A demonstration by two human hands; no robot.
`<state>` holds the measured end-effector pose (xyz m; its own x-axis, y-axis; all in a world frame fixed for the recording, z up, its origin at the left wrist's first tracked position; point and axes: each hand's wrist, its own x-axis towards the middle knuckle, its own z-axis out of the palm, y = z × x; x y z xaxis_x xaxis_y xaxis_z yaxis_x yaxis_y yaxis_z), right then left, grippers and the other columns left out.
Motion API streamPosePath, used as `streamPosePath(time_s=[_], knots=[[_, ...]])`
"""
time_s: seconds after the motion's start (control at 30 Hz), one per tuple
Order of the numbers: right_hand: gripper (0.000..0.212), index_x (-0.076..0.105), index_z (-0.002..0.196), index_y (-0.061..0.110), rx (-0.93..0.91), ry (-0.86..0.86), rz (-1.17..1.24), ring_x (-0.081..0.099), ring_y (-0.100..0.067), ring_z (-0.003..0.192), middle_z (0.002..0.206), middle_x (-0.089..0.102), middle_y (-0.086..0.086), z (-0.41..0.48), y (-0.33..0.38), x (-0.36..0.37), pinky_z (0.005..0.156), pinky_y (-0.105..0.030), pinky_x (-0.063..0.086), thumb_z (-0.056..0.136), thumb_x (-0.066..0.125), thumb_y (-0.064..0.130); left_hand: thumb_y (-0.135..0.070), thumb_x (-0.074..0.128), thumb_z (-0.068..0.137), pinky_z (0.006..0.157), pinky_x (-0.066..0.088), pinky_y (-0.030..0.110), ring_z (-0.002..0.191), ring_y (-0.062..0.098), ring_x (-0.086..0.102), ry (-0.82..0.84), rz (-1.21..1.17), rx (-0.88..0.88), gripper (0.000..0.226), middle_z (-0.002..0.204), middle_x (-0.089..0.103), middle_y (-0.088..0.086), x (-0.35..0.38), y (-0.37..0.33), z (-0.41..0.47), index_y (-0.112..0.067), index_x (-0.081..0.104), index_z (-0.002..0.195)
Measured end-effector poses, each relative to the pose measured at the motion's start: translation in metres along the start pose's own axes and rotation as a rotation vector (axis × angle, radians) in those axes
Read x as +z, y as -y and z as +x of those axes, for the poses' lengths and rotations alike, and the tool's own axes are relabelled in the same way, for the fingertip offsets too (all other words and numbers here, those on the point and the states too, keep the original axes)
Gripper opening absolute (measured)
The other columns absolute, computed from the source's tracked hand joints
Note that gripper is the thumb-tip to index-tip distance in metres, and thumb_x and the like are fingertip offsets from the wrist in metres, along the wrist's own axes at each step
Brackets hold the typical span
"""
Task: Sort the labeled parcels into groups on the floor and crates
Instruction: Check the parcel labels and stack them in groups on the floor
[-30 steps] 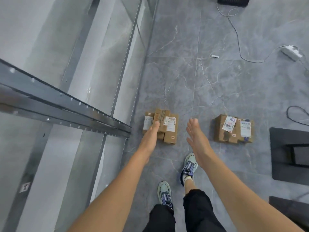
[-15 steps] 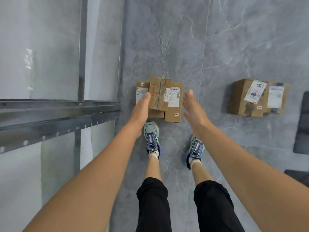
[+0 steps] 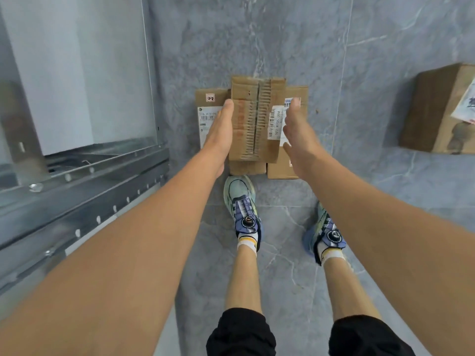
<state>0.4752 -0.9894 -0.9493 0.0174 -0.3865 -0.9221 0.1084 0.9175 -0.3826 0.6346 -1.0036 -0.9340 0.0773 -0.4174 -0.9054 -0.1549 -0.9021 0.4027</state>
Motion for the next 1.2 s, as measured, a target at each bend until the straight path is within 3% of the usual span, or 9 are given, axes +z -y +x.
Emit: streamPosePath(time_s=[0.07,0.17,0.3,0.47,0.57,0.73,0.87,1.03,1.2], knots=[[0.095,0.032,0.162,0.038,0.005,0.007,0.001,0.026,-0.014,0.156,0.168,0.033,0.009,0.012,-0.003,0.003,0.129,-0.053,0.013,0.084,0.029,0.092,-0.066,0.022,0.105,0.086,0.042,0.024,0.105,0.0,0.055,0.032,-0.028,-0.015,0.061,0.136,0.059,-0.012,0.002,-0.001,0.008,-0.035,0.055,0.146],[0.078,0.054,0.149,0.034,-0.022,0.021,0.036,0.052,-0.011,0.138,0.146,0.061,0.008,0.018,-0.005,0.003,0.122,-0.043,0.032,0.096,0.025,0.082,-0.069,0.023,0.103,0.077,0.048,0.024,0.101,-0.001,0.06,0.062,-0.058,-0.026,0.062,0.131,0.067,-0.011,0.004,0.001,0.011,-0.036,0.06,0.141],[0.074,0.059,0.145,0.034,-0.039,0.019,0.001,0.051,-0.008,0.138,0.145,0.063,0.009,-0.014,0.014,0.003,0.123,-0.043,0.03,0.099,0.021,0.078,-0.066,0.023,0.105,0.065,0.047,0.015,0.088,-0.012,0.063,0.079,-0.102,-0.03,0.057,0.113,0.068,-0.021,0.0,-0.012,-0.022,-0.039,0.06,0.138],[0.07,0.066,0.135,0.03,-0.152,0.044,-0.074,0.065,-0.001,0.117,0.13,0.072,0.007,-0.098,0.069,0.005,0.101,-0.027,0.044,0.105,0.016,0.069,-0.064,0.019,0.106,0.052,0.048,0.005,0.073,-0.022,0.064,0.069,-0.175,0.068,0.054,0.089,0.073,-0.031,-0.013,-0.061,-0.104,-0.041,0.065,0.124],[0.07,0.063,0.138,0.035,-0.207,0.086,-0.101,0.056,-0.01,0.132,0.138,0.067,0.007,-0.158,0.115,0.012,0.12,-0.042,0.033,0.102,0.016,0.073,-0.062,0.019,0.106,0.058,0.047,0.005,0.078,-0.023,0.063,0.037,-0.21,0.158,0.049,0.086,0.072,-0.036,-0.024,-0.102,-0.166,-0.045,0.064,0.115],[0.071,0.056,0.145,0.037,-0.393,0.202,-0.194,0.052,-0.011,0.136,0.144,0.061,0.008,-0.27,0.204,0.021,0.119,-0.04,0.035,0.099,0.019,0.076,-0.068,0.021,0.103,0.087,0.043,0.022,0.096,-0.017,0.064,-0.081,-0.269,0.358,0.051,0.107,0.073,-0.03,-0.039,-0.173,-0.284,-0.054,0.067,0.117],[0.063,0.062,0.134,0.042,-0.592,0.293,-0.285,0.063,0.0,0.117,0.131,0.069,0.01,-0.374,0.273,0.023,0.091,-0.021,0.044,0.102,0.017,0.071,-0.069,0.02,0.102,0.087,0.041,0.025,0.095,-0.02,0.062,-0.172,-0.324,0.525,0.045,0.106,0.071,-0.034,-0.042,-0.227,-0.398,-0.071,0.065,0.1],[0.064,0.064,0.13,0.05,-0.787,0.404,-0.342,0.058,-0.003,0.123,0.133,0.068,0.013,-0.511,0.331,0.026,0.106,-0.035,0.035,0.097,0.018,0.078,-0.061,0.018,0.106,0.08,0.038,0.018,0.083,-0.03,0.057,-0.344,-0.394,0.727,0.042,0.088,0.065,-0.047,-0.039,-0.272,-0.547,-0.067,0.059,0.103],[0.067,0.065,0.133,0.044,-0.923,0.525,-0.357,0.058,0.005,0.116,0.129,0.069,0.015,-0.633,0.356,0.024,0.096,-0.025,0.035,0.098,0.019,0.076,-0.058,0.018,0.108,0.08,0.036,0.017,0.086,-0.029,0.057,-0.465,-0.422,0.903,0.039,0.091,0.066,-0.046,-0.038,-0.286,-0.667,-0.057,0.057,0.112]])
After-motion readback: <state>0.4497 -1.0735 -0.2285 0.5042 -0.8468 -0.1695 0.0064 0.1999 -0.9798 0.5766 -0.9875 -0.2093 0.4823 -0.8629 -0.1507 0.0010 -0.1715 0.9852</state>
